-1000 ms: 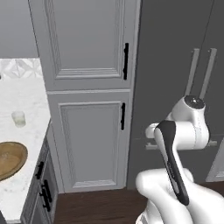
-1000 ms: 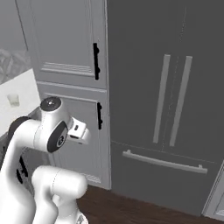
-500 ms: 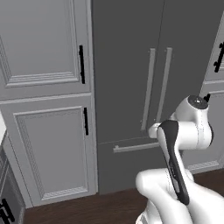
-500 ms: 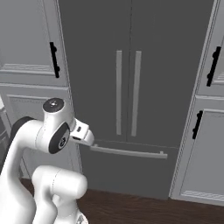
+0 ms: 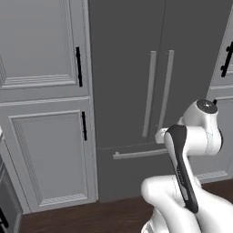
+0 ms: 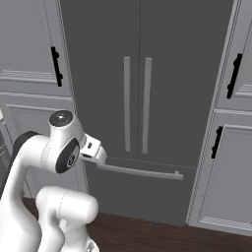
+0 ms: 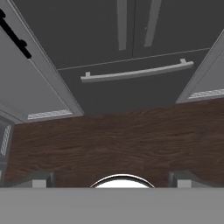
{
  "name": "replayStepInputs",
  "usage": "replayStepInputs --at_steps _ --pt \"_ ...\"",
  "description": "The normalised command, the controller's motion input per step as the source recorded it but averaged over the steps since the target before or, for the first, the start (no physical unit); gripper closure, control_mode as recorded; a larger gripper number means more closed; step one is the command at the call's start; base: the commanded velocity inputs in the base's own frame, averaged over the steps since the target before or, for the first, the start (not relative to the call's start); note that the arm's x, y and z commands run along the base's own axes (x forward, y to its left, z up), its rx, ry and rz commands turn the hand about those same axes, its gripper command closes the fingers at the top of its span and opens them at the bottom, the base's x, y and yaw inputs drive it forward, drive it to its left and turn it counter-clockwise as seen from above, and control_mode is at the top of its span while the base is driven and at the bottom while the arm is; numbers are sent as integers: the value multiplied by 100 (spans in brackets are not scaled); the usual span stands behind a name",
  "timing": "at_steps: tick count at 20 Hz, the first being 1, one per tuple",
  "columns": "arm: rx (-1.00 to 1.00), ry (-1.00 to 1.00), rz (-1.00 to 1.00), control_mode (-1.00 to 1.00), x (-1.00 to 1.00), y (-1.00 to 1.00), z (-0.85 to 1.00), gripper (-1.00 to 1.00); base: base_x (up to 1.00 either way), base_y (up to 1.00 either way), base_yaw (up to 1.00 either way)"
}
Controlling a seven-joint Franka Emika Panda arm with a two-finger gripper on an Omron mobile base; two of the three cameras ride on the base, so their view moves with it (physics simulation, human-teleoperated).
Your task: Grab a lemon wedge from the fridge and one ice cube from the ice bowl, and put them in the glass of lemonade.
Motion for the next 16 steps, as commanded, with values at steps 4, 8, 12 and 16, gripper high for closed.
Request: replayStepInputs --at_steps 4,8,12,16 --pt "0 0 0 100 0 0 0 -100 6 -33 0" --pt "0 0 0 100 0 0 0 -100 3 -62 0" --pt "0 0 0 100 0 0 0 -100 9 -47 0" --pt "0 0 0 100 0 0 0 -100 -6 1 1"
